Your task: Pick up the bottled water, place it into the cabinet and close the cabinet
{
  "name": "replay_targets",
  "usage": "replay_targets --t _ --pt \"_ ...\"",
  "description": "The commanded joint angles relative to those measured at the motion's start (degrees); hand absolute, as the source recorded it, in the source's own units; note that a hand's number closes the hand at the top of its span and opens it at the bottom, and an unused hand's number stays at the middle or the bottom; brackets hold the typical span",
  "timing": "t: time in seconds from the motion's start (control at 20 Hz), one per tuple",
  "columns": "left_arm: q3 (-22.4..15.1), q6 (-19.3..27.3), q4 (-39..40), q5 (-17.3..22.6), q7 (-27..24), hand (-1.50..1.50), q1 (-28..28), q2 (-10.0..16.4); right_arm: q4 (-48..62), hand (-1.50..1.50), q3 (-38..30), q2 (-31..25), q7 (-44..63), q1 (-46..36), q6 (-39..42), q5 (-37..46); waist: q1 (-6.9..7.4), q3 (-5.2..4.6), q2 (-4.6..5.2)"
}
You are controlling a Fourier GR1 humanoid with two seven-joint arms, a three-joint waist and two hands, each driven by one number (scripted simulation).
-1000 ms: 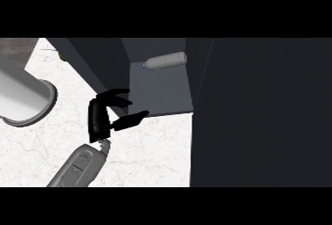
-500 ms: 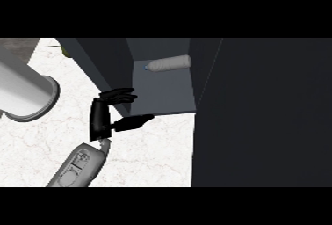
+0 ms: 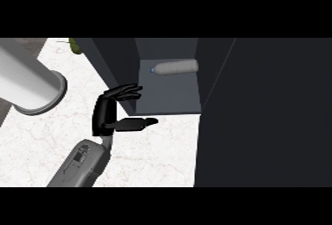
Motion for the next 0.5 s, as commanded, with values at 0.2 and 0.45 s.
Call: replay_targets --t 0.2,0.45 --pt "4.6 -5.9 -2.2 3.9 -1.1 -1.5 -6.3 -0.5 -5.5 -1.5 -0.8 -2.4 0.0 4.7 -0.2 -0.9 1.06 0.2 -0.2" --pt "3.9 -7.9 -6.7 5.5 0.1 -1.5 -2.8 -1.5 -3.2 -1.5 -1.5 -2.1 -0.5 3.5 -0.5 -1.0 1.52 0.22 -0.21"
